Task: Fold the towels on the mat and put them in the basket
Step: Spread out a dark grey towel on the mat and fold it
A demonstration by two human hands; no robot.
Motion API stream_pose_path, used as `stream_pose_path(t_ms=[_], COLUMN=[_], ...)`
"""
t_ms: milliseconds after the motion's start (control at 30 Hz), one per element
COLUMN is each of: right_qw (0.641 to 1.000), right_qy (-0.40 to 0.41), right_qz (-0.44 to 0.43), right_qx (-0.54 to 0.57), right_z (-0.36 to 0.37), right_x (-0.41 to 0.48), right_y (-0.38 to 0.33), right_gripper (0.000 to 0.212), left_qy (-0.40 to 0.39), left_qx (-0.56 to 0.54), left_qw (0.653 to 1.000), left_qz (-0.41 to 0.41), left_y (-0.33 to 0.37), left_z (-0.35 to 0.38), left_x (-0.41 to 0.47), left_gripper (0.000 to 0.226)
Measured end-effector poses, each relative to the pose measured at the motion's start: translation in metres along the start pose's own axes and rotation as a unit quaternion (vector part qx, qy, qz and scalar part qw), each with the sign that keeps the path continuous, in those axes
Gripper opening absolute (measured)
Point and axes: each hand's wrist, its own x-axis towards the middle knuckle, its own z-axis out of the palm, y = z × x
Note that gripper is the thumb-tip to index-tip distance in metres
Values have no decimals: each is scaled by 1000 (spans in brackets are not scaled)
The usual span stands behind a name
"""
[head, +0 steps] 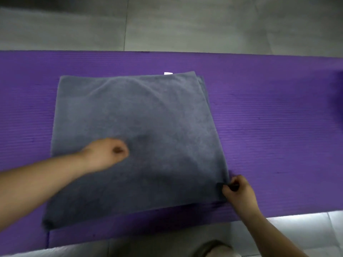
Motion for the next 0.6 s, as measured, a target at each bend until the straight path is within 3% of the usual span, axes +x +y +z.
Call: stream_pose_path(t_ms=[133, 267, 333, 467, 600], right_qw=[997, 986, 980, 966, 933], right_qy=[-9, -45, -46, -79, -122], right_qz=[-45, -106, -146, -222, -328], right_qx=[54, 118, 128, 109, 78], right_z=[-5, -8, -5, 3, 14], right_x=[-6, -12, -16, -18, -23], right_y=[-7, -16, -22, -33, -68], right_gripper=[41, 42, 37, 26, 19], left_qy=[30, -3, -10, 20, 54], left_qx=[-129, -136, -135, -86, -157], left_qw=[989, 991, 991, 996, 985], left_qz=[61, 20, -15, -27, -44], left_y=[139, 211, 217, 190, 128], left_z=[10, 52, 62, 55, 11], left_x=[59, 95, 100, 97, 81], left_gripper=[26, 56, 59, 43, 52])
